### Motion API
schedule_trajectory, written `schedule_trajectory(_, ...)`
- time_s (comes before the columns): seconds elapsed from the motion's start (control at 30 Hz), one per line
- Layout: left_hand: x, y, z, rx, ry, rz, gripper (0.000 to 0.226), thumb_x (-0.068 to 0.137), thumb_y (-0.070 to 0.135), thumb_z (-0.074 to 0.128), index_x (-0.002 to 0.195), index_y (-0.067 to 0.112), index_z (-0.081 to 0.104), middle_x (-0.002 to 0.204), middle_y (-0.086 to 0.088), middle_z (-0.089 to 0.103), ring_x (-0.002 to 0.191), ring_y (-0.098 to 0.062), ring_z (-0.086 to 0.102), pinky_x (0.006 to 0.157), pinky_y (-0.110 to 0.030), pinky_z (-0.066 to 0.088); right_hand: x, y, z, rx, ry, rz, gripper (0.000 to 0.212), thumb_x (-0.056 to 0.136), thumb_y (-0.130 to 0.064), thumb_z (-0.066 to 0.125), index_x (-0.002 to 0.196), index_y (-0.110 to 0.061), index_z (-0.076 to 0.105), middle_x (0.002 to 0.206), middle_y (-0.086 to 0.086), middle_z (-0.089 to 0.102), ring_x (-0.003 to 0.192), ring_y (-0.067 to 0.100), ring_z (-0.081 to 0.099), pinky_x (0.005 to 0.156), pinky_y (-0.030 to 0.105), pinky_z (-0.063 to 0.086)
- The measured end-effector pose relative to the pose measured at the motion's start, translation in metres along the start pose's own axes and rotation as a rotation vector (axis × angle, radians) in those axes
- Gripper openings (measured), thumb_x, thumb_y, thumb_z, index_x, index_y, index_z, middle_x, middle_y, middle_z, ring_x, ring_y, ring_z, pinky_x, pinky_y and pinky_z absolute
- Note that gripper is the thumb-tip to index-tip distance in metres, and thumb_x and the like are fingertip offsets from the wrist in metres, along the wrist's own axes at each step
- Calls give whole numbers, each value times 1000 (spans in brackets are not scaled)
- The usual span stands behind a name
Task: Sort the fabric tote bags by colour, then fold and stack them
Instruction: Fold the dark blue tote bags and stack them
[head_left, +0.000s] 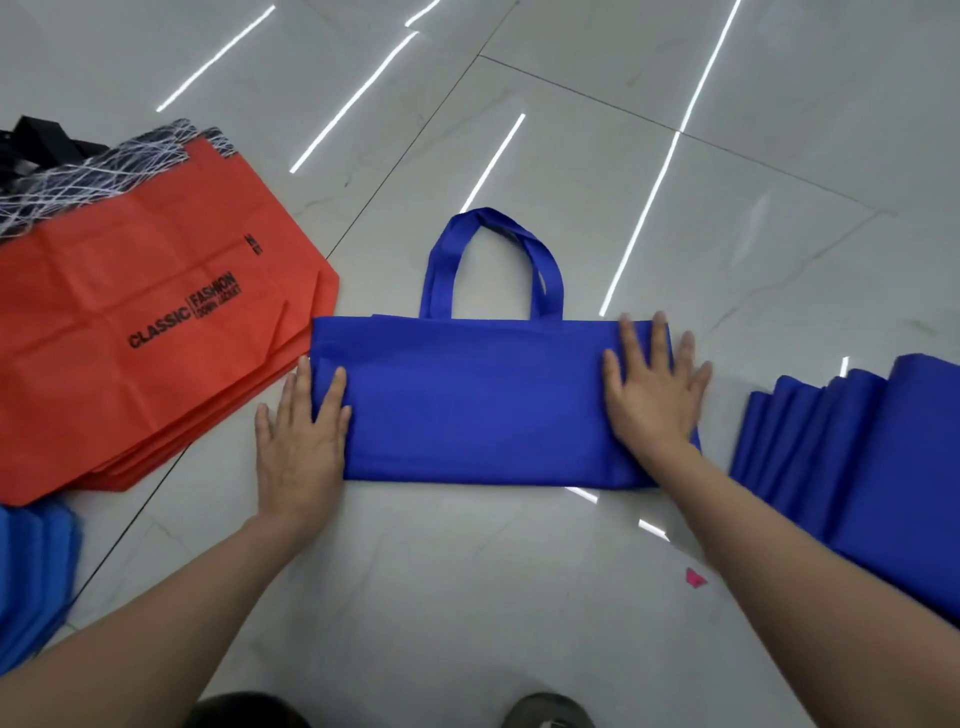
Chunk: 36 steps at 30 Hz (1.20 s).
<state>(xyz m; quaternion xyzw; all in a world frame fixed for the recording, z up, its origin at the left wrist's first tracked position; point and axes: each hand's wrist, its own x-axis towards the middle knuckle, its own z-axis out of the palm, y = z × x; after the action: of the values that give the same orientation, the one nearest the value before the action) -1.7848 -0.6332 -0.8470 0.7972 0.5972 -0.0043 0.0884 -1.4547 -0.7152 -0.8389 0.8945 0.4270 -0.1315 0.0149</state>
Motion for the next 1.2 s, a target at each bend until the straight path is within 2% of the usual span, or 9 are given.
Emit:
schedule_trajectory(0.17, 7, 11, -9, 71, 125, 169, 50, 87, 1, 48, 137, 1, 43, 151, -20, 24, 138, -34, 25, 108, -55, 21, 7, 12, -10, -75, 39, 15, 58, 99, -50, 12, 152, -29, 1, 159, -1, -11, 146, 27, -10, 116, 51, -5)
schedule_trajectory(0.23, 14, 24, -15, 83, 132, 321, 49, 91, 21, 38, 138, 9, 43, 153, -14, 25, 139, -29, 21, 110, -52, 15, 3, -4, -14, -58, 152, -73, 55, 100, -44, 17, 152, -26, 9, 160, 2, -3, 146, 30, -2, 115, 52, -1)
schedule_trajectory(0.33, 25, 42, -15, 52, 17, 276, 61, 91, 51, 22, 145, 24, 32, 157, -6, 15, 144, -28, 10, 112, -52, 4, -17, -50, -14, -4, 264, -448, 55, 94, -40, 29, 144, -20, 39, 153, 7, 32, 139, 37, 29, 110, 57, 22)
schedule_trajectory(0.47, 28, 41, 1, 68, -76, 142, 72, 82, 65, 5, 147, 36, 16, 158, -2, 4, 145, -30, 0, 110, -59, 3, -41, -99, 10, -66, 43, -773, 57, 93, -47, 24, 142, -25, 42, 151, 2, 36, 139, 30, 32, 110, 55, 23)
schedule_trajectory(0.7, 23, 30, -1, 19, -93, 44, 74, 80, 67, 5, 147, 39, 17, 158, -5, 1, 142, -40, -6, 105, -68, 6, -4, -46, 12, -77, 19, -371, 65, 86, -61, 1, 148, -44, 10, 159, -8, 7, 146, 27, 4, 114, 54, -1)
schedule_trajectory(0.8, 21, 31, 1, -16, -80, 10, 73, 80, 68, 7, 146, 40, 21, 158, -8, 0, 141, -43, -4, 106, -66, 10, 3, -28, 5, -126, 43, -298, 68, 86, -60, -3, 149, -40, 12, 160, -5, 8, 146, 25, 5, 114, 53, 0)
schedule_trajectory(0.93, 19, 29, 1, -17, -63, 4, 72, 82, 66, 8, 146, 37, 24, 158, -9, 5, 141, -42, 3, 106, -61, 17, 5, -40, 1, -58, 99, -300, 56, 98, -50, 22, 147, -25, 30, 156, 5, 23, 143, 30, 16, 114, 51, 3)
schedule_trajectory(1.0, 19, 28, 0, -15, -45, 7, 70, 83, 65, 13, 144, 35, 31, 156, -12, 14, 140, -44, 12, 104, -59, 22, 13, -57, -5, 97, 145, -304, 51, 98, -41, 39, 140, -12, 40, 144, 12, 39, 133, 32, 33, 113, 47, 17)
schedule_trajectory(1.2, 20, 5, -5, -63, 9, 151, 60, 86, 56, 32, 133, 25, 53, 145, -17, 38, 129, -45, 34, 98, -54, 35, 50, -118, -27, 603, 9, -168, 64, 89, -37, 60, 141, -11, 33, 134, 10, 46, 119, 27, 46, 101, 37, 38)
